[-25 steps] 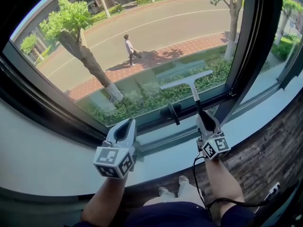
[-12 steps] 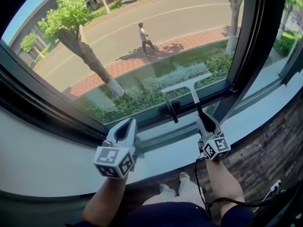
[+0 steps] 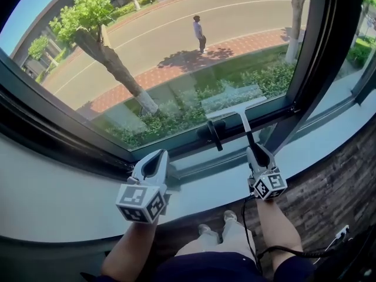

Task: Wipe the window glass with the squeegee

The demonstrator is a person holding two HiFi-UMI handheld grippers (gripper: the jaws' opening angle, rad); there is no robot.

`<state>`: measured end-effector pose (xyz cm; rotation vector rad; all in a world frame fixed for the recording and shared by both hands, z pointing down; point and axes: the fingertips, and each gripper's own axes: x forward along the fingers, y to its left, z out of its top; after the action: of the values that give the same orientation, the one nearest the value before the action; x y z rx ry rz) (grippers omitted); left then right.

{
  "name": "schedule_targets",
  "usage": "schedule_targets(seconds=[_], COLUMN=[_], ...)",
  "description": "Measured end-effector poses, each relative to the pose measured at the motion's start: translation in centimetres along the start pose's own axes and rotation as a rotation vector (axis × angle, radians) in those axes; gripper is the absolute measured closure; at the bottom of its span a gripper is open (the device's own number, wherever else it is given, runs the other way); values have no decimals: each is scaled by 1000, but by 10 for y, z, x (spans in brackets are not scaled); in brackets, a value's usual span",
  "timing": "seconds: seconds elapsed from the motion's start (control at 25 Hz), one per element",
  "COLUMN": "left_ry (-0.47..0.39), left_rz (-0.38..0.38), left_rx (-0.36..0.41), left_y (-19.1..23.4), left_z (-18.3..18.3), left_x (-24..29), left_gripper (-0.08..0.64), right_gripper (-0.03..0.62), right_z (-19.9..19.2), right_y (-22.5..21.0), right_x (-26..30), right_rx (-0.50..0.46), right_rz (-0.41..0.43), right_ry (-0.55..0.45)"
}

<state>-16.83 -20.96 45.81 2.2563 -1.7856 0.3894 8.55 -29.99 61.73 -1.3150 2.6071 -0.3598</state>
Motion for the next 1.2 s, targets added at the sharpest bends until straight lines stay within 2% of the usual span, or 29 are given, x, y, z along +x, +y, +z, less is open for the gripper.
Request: schedule_targets(seconds=[0.4, 0.68, 0.84, 1.0, 1.12, 1.2], left_ry=[15, -6, -27, -124, -162, -177], left_rz=[58, 149, 167, 192, 183, 168], left_rx=[-27, -64, -72, -38, -6, -13], left_y=[15, 43, 42, 55, 59, 63], left_z=[-12, -22, -28, -6, 7, 16], left_x=[-9, -26, -31, -21, -36, -48], left_gripper=[555, 555, 555, 555, 555, 555], right_gripper=[489, 489, 489, 489, 489, 489], right_z=[-20, 15, 58, 131, 182, 211], right_y=[-13, -6, 16, 41, 84, 116], right_x=[-3, -10, -26, 14, 17, 21], right_rx=[27, 27, 20, -17, -31, -69], right_rz=[-15, -8, 39, 131, 185, 201], right_ry=[45, -11, -76, -253, -364, -407])
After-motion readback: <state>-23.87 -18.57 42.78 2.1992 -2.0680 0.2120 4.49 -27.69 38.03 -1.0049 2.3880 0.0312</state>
